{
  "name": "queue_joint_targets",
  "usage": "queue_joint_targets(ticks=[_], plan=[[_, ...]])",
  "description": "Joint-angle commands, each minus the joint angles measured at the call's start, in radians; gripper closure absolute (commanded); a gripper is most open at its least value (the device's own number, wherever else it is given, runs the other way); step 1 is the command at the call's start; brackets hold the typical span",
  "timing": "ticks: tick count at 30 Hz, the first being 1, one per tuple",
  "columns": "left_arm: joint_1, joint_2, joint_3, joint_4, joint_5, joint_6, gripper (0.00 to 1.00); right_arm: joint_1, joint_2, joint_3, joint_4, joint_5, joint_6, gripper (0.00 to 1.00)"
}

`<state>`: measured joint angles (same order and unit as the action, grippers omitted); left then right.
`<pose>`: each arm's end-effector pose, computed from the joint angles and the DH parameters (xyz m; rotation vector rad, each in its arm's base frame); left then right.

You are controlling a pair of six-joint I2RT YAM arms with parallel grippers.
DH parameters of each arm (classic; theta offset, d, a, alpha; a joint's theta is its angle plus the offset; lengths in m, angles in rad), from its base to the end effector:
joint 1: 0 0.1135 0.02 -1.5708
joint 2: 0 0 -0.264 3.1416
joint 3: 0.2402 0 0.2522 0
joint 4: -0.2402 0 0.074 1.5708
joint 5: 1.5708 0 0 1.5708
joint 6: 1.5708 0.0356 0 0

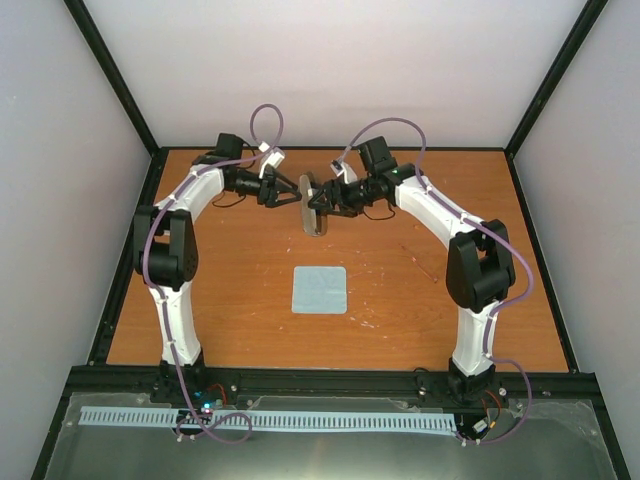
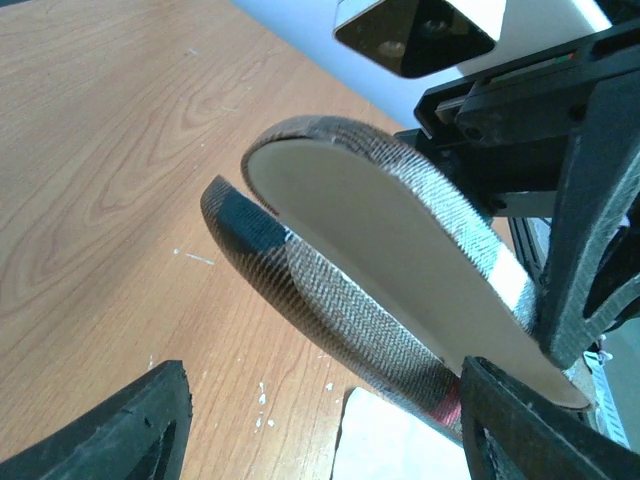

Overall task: Organize the sunglasses
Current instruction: Open the sunglasses case.

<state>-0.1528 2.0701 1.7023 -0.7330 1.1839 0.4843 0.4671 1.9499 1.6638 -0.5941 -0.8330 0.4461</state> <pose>0.4261 -0.0990 0.2352 1.0085 1.9458 -1.3495 0.3739 0.2181 0.2717 -0.4290 2.5247 1.4053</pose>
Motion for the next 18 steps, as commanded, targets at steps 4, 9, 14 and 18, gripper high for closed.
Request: queue_joint_targets(ticks=[4,9,14,18], plan=[[-0.017,0.084,-0.017,0.014,-0.213,0.043,0.28,0.034,-0.106,0.017,0.170,-0.205,-0.015,0.97],[-0.019,0.101,-0.006,0.017,-0.225,0.043,0.29,0.034,-0.116,0.006,0.155,-0.200,-0.023,0.97],[-0.020,0.105,0.000,0.017,-0.243,0.044,0.29,0.032,-0.118,-0.015,0.135,-0.166,-0.030,0.97],[-0.018,0.096,0.016,0.001,-0.255,0.039,0.16,0.023,-0.083,-0.006,0.017,-0.073,-0.074,0.97]])
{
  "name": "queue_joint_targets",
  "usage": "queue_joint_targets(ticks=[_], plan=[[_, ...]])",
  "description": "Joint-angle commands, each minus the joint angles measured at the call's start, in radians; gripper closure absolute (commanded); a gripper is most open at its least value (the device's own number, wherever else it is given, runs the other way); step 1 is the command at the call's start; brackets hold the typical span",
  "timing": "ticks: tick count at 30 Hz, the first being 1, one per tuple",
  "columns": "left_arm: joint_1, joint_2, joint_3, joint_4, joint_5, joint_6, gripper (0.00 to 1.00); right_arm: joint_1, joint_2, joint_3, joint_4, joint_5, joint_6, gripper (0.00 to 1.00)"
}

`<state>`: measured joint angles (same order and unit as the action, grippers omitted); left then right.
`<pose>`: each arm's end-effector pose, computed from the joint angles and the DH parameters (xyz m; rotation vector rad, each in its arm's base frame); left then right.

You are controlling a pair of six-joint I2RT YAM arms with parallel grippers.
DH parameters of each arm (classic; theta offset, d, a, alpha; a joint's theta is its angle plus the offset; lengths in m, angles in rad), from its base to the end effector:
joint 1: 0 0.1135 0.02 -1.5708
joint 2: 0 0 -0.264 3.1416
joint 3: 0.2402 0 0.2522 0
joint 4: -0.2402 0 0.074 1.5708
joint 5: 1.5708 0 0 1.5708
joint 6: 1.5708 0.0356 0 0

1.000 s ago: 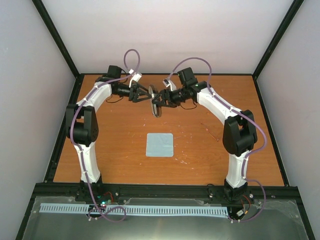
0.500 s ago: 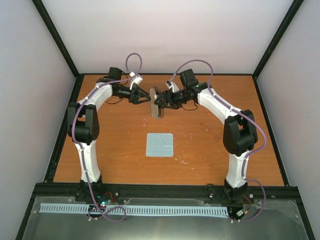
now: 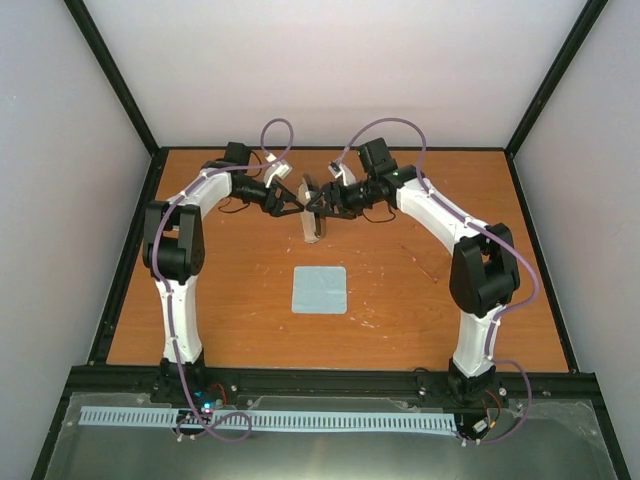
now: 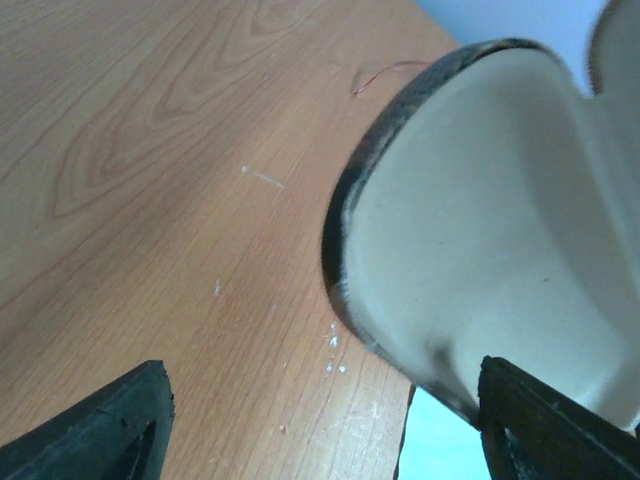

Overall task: Organize the sunglasses
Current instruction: Open the sunglasses case.

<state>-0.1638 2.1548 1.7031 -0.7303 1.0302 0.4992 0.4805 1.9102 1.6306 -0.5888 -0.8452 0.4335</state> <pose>0.4362 -0.1030 0.1954 1.0035 2.1178 -1.2234 0.3628 0.2191 0.2780 -0.4732 2.5040 1.4212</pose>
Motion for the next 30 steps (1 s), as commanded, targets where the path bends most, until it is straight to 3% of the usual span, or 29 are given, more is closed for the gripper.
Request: queue_joint_targets(ticks=[1,5,14,21,25,30], plan=[[-0.003,0.004,0.016,0.001,-0.103,0.021,0.13,0.002,-0.032,0.023,-0.006,-0.054,-0.071,0.97],[0.023,-0.045,-0.004,0.061,-0.101,-0.023,0.10,-0.017,0.010,0.022,-0.059,-0.079,-0.119,0.97],[0.023,-0.061,0.025,0.149,-0.146,-0.031,0.16,-0.016,0.050,0.060,-0.128,-0.153,-0.168,0.97],[0.018,-0.041,0.081,0.143,-0.133,-0.013,0.30,-0.010,0.086,0.099,-0.180,-0.190,-0.208,0.97],[-0.001,-0.032,0.093,0.133,-0.123,0.001,0.43,-0.001,0.101,0.114,-0.184,-0.204,-0.212,0.97],[-0.022,-0.025,0.092,0.105,-0.097,0.023,0.50,0.000,0.107,0.118,-0.189,-0.213,-0.216,0.97]])
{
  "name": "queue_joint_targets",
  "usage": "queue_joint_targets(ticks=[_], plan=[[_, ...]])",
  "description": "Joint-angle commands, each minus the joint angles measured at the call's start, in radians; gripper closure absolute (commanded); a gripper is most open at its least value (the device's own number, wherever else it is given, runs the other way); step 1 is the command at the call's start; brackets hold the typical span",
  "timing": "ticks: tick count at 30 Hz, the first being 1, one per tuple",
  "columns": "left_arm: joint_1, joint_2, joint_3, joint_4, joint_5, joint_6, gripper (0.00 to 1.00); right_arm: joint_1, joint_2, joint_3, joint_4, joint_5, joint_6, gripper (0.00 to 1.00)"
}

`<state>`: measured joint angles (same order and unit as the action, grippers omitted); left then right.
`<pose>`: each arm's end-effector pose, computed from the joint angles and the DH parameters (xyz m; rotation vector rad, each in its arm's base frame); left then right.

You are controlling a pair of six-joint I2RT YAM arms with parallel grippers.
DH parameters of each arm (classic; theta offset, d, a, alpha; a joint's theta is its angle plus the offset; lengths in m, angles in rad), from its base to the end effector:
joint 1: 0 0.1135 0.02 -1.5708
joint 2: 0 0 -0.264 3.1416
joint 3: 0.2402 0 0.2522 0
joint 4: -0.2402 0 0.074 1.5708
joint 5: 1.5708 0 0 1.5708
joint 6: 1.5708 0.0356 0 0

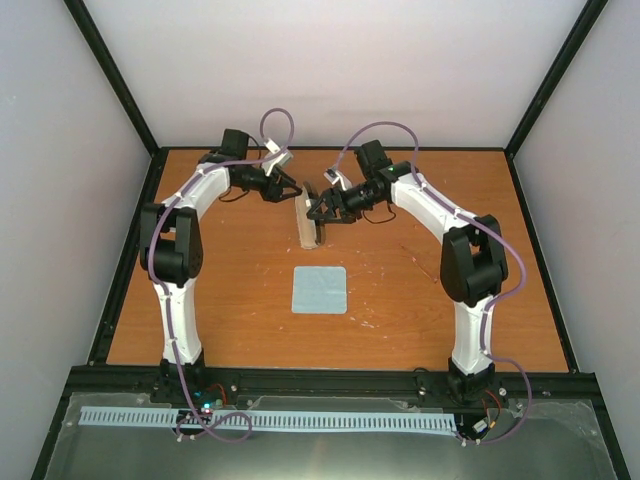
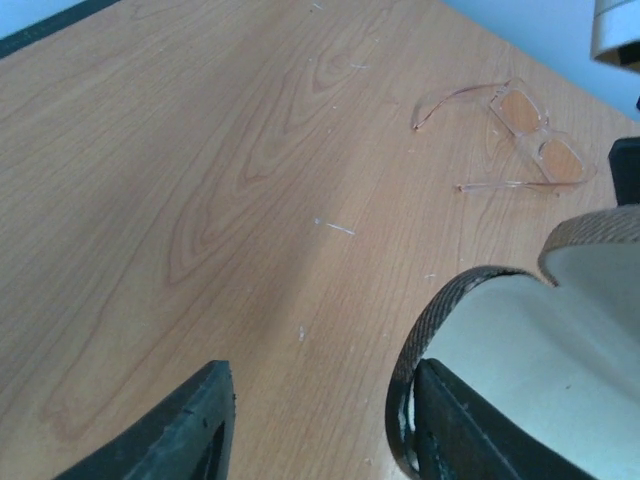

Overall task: Organize the sunglasses
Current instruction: Open the sunglasses case, then place the sunglasses case at the center of the board.

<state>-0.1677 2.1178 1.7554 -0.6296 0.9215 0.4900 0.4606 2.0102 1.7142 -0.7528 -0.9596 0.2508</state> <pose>0.4487 -0.1047 0.2283 1.0440 2.0271 -0.9974 0.3733 0.2178 0.2565 -0.6305 2.5434 1.5074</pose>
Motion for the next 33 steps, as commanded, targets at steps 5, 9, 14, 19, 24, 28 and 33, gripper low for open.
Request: queue_joint_targets(ticks=[5,9,14,19,24,28,33], plan=[[-0.023,0.013,0.041,-0.012,0.038,0.046,0.64,0.021,0.019,0.043,-0.034,-0.105,-0.042,0.97],[-0.024,0.020,0.053,-0.038,0.058,0.061,0.85,0.020,0.032,0.056,-0.042,-0.106,-0.051,0.97],[-0.026,0.033,0.065,-0.093,0.067,0.067,1.00,0.020,0.043,0.064,-0.050,-0.094,-0.056,0.96],[-0.020,-0.025,-0.024,0.011,-0.032,-0.121,1.00,-0.010,0.002,0.043,-0.035,0.039,-0.022,0.51],[0.001,-0.107,-0.132,0.128,-0.166,-0.396,1.00,-0.130,-0.151,-0.087,0.060,0.225,0.061,0.17],[0.002,-0.134,-0.179,0.182,-0.260,-0.536,1.00,-0.153,-0.234,-0.155,0.060,0.370,0.057,0.15],[0.002,-0.079,-0.149,0.191,-0.384,-0.648,1.00,-0.115,-0.309,-0.334,0.166,0.481,0.125,0.50]])
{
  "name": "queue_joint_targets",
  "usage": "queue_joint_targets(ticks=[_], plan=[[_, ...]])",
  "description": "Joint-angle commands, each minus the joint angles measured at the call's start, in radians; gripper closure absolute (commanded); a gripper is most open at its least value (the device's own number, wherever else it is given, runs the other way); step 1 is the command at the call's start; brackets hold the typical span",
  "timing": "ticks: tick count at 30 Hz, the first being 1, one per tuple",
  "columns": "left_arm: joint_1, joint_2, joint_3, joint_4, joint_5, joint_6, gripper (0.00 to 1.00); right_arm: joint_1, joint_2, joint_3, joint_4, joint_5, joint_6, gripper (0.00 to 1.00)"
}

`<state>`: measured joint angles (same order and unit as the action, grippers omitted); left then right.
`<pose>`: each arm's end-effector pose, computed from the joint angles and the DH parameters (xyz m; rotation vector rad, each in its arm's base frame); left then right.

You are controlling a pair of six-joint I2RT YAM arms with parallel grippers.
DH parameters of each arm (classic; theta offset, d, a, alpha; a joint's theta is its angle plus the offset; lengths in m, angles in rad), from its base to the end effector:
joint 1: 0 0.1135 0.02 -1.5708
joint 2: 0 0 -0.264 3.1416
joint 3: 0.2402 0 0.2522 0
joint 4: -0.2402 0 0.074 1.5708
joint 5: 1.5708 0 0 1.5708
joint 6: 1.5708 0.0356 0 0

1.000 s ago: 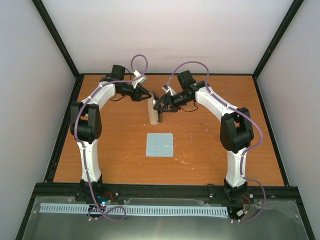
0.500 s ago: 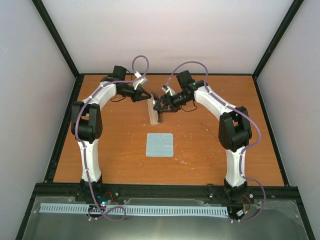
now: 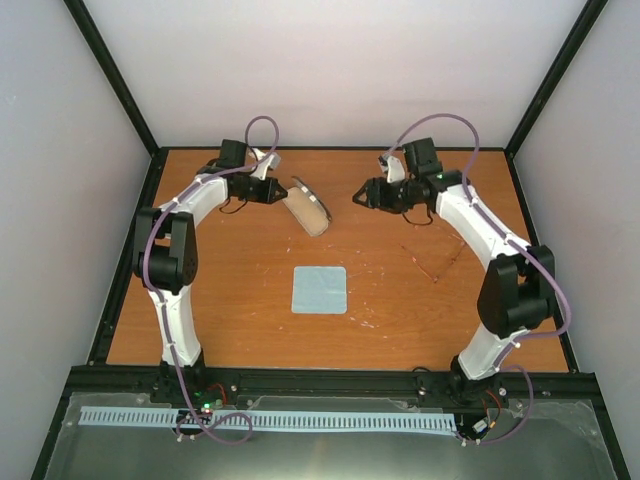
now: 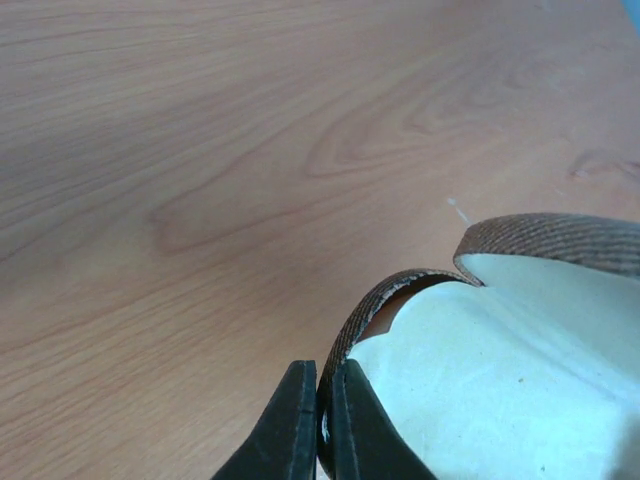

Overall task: Organize the sunglasses
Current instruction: Place the sunglasses case at the center of the board.

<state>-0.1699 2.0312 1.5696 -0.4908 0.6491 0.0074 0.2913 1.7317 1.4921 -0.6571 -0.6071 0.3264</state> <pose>0.4327 -0.0961 0.2112 0.4776 2.4092 -0.8822 0.3571 0.1283 0.2936 -0.2302 2.5019 1.0113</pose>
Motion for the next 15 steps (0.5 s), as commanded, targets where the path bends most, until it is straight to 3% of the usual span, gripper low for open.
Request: queue_joint_targets(ticks=[1,6,15], plan=[[0.000,0.019,0.042,0.052,-0.141,-0.179,1.00,0.069,-0.029,-0.132,0.076,0.136,0.053,0.58],[-0.042,0.083,0.072,0.017,-0.243,-0.211,1.00,0.154,0.040,-0.156,0.055,0.179,0.077,0.96],[-0.163,0.103,0.006,0.037,-0.345,-0.208,1.00,0.194,0.188,-0.144,-0.004,0.281,0.145,0.97]])
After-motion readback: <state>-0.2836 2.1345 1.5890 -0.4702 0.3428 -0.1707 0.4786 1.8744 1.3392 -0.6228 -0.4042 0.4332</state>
